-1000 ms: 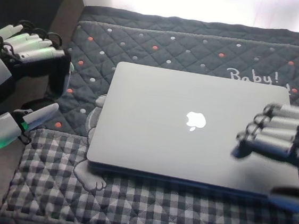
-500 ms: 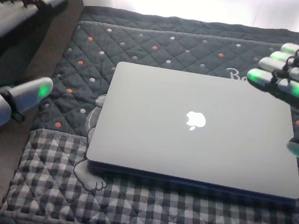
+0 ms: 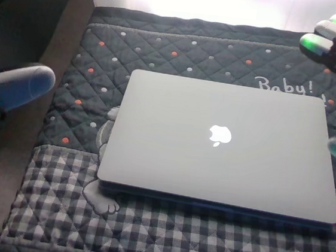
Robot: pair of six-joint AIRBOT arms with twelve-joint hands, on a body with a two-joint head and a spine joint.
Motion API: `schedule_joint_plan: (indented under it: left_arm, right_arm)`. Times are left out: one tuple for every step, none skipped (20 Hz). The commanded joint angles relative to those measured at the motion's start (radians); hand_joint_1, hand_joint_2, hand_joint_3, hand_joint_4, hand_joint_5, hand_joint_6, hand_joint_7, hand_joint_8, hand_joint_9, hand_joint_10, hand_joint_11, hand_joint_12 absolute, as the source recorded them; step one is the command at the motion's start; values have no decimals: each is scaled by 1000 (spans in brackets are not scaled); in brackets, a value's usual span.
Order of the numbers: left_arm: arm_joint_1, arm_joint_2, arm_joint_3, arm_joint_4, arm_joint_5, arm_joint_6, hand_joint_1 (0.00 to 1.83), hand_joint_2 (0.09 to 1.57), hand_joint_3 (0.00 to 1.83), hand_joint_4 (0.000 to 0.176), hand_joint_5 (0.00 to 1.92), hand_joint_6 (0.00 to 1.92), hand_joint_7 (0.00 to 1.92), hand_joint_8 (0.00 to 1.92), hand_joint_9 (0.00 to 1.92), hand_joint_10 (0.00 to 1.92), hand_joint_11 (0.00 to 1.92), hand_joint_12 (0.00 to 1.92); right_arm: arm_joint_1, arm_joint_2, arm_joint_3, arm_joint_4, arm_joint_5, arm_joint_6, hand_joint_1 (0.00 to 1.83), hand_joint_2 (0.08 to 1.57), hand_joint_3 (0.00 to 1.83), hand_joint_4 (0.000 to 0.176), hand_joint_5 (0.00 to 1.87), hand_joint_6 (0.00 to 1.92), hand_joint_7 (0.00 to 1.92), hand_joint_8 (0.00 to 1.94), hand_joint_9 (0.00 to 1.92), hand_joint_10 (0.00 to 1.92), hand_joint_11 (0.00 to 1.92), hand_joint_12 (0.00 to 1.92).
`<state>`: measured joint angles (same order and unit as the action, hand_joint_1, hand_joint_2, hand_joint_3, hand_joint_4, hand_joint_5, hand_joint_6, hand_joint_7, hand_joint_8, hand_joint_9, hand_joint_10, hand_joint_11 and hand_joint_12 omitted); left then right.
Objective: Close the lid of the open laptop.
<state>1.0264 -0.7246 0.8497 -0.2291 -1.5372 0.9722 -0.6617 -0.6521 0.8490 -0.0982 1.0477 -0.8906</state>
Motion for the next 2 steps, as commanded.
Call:
schedule_joint_plan:
  left_arm:
    - [-6, 3, 5, -6, -132, -5, 426, 1181, 3, 170, 0, 0, 0, 0, 0, 0, 0, 0]
    - [-6, 1, 7, -6, -138, -5, 480, 1233, 21, 145, 0, 0, 0, 0, 0, 0, 0, 0]
  right_arm:
    - [7, 10, -1, 23, 125, -1, 420, 1270, 0, 31, 0, 0, 0, 0, 0, 0, 0, 0]
    - [7, 10, -1, 22, 131, -1, 336, 1378, 2, 0, 0, 0, 0, 0, 0, 0, 0, 0]
